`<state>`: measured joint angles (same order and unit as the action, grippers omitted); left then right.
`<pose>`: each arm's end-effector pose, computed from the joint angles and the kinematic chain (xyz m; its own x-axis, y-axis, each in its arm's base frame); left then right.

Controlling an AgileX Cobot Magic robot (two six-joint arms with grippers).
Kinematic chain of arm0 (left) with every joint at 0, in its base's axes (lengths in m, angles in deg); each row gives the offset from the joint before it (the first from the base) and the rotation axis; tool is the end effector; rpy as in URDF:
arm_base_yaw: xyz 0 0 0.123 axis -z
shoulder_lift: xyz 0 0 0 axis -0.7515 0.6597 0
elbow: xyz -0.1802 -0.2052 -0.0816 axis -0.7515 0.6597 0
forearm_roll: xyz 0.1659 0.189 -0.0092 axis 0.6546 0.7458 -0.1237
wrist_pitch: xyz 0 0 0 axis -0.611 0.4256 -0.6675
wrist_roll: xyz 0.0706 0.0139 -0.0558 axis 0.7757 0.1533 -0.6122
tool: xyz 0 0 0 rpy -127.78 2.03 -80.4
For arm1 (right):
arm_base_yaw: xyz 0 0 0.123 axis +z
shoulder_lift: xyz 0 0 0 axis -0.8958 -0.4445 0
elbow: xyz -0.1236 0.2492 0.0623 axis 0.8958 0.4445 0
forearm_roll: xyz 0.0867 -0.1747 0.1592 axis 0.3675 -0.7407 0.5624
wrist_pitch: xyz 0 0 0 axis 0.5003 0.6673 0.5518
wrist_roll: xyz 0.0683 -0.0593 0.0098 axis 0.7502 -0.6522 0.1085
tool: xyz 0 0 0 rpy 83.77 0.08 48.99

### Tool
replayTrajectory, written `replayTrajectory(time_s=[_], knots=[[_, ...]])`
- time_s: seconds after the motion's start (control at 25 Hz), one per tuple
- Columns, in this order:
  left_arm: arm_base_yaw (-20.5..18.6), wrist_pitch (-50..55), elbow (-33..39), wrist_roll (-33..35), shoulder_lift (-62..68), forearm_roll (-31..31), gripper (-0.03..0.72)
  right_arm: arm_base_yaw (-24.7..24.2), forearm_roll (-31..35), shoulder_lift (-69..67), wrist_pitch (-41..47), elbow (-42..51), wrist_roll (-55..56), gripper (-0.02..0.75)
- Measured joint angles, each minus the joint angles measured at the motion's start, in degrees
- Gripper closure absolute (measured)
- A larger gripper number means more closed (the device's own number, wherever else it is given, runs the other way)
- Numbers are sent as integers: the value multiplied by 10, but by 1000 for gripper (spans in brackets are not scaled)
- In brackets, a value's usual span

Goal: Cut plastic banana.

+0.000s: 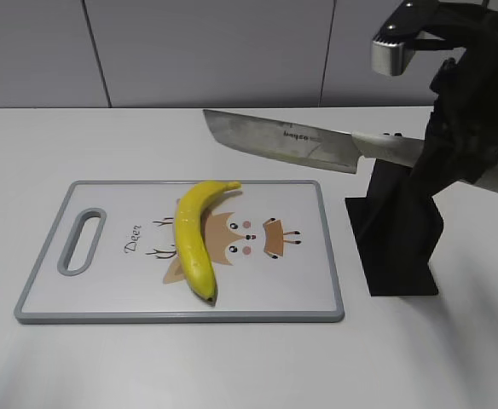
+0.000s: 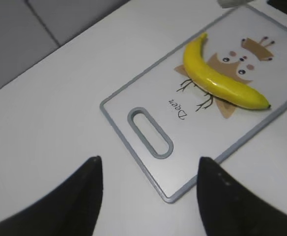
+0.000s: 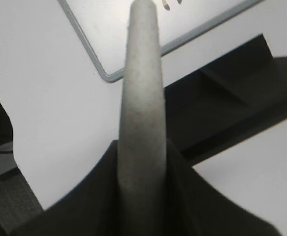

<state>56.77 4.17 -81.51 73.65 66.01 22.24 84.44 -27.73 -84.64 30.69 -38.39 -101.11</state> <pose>0.1221 -0.0413 0.3414 -0.3747 0.5491 -0.7471 0.6103 0.7527 0.2471 0.2786 0.1277 0.2885 -0.4604 -0.8313 -0.3114 -0.8787 0.4766 0.0268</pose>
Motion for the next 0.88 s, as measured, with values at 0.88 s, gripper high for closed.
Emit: replayTrajectory(time_s=[0.88], knots=[[164, 62, -324, 306, 517, -8, 106, 36, 74, -169, -1, -181, -234, 561]])
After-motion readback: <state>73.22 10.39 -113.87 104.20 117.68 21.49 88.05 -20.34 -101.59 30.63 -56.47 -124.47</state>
